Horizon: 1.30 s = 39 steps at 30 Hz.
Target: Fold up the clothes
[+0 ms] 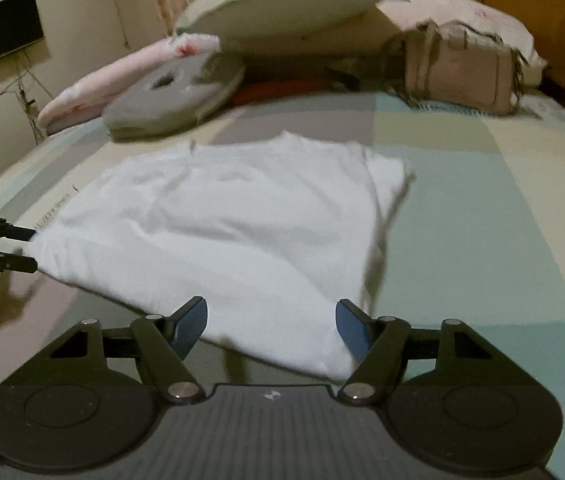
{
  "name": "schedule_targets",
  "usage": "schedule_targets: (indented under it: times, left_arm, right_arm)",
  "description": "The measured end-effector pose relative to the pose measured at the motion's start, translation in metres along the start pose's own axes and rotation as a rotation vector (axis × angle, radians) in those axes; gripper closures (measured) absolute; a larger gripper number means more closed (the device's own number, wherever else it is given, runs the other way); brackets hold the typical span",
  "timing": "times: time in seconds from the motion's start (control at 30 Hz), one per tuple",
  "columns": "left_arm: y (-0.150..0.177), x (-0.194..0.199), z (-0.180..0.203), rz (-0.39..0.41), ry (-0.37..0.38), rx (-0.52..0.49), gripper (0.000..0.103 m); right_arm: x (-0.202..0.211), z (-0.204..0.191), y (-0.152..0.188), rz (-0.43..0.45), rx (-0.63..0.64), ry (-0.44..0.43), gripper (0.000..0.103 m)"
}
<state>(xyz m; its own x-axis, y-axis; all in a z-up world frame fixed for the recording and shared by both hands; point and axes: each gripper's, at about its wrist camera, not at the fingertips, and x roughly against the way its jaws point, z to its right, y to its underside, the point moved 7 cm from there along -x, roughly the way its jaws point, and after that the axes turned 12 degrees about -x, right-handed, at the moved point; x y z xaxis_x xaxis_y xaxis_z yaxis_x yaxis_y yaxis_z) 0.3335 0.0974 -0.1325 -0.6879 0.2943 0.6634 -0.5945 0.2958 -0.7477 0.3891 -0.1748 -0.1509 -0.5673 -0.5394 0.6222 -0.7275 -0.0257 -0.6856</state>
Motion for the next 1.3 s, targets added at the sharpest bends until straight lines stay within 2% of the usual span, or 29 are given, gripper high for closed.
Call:
schedule_targets:
  times: [0.07, 0.13, 0.17, 0.23, 0.33, 0.43, 0.6, 0.7, 0.8, 0.9, 1.0, 1.07, 1.13, 1.3]
  left_arm:
    - [-0.020, 0.003, 0.016, 0.072, 0.059, 0.000, 0.001]
    - [-0.034, -0.009, 0.033, 0.089, 0.127, 0.000, 0.001]
    - [-0.038, -0.018, 0.042, 0.080, 0.148, -0.006, 0.001]
    - [-0.036, -0.035, 0.049, 0.041, 0.158, -0.008, 0.001]
    - [-0.011, -0.047, 0.035, -0.043, 0.127, 0.056, 0.001]
    - [0.011, -0.028, 0.017, -0.045, 0.096, 0.082, 0.001]
    - [0.013, -0.008, 0.019, -0.077, 0.015, -0.025, 0.001]
    - [-0.003, -0.003, 0.040, -0.047, -0.086, -0.199, 0.001]
    - [-0.013, -0.011, 0.070, -0.053, -0.185, -0.436, 0.001]
    - [-0.010, -0.025, 0.102, -0.078, -0.260, -0.667, 0.001]
    - [-0.006, -0.032, 0.124, -0.067, -0.345, -0.856, 0.001]
    - [-0.008, -0.034, 0.130, -0.058, -0.369, -0.925, 0.000]
    - [-0.010, -0.037, 0.135, -0.056, -0.380, -0.973, 0.000]
    - [-0.023, -0.057, 0.145, -0.055, -0.411, -1.064, 0.000]
  right_arm:
    - [-0.004, -0.024, -0.006, 0.004, 0.006, -0.073, 0.027]
    - [-0.016, -0.044, -0.006, -0.024, -0.012, -0.148, 0.027]
    - [-0.026, -0.051, -0.005, -0.049, -0.030, -0.180, 0.027]
    - [-0.044, -0.055, 0.002, -0.098, -0.066, -0.193, 0.027]
    - [-0.047, -0.038, 0.012, -0.114, -0.121, -0.196, 0.028]
    - [-0.025, -0.010, 0.018, -0.094, -0.177, -0.154, 0.028]
    - [0.010, 0.015, 0.023, -0.072, -0.210, -0.056, 0.022]
    - [0.017, -0.003, 0.022, -0.036, -0.066, 0.034, 0.020]
    - [0.012, -0.031, 0.021, -0.019, 0.176, 0.165, 0.017]
    - [-0.005, -0.054, 0.026, -0.021, 0.400, 0.283, 0.013]
    - [-0.023, -0.070, 0.032, -0.018, 0.567, 0.336, 0.012]
    - [-0.032, -0.078, 0.033, -0.011, 0.657, 0.358, 0.012]
    - [-0.041, -0.086, 0.035, -0.004, 0.747, 0.379, 0.006]
    - [-0.063, -0.107, 0.039, 0.015, 0.972, 0.431, 0.006]
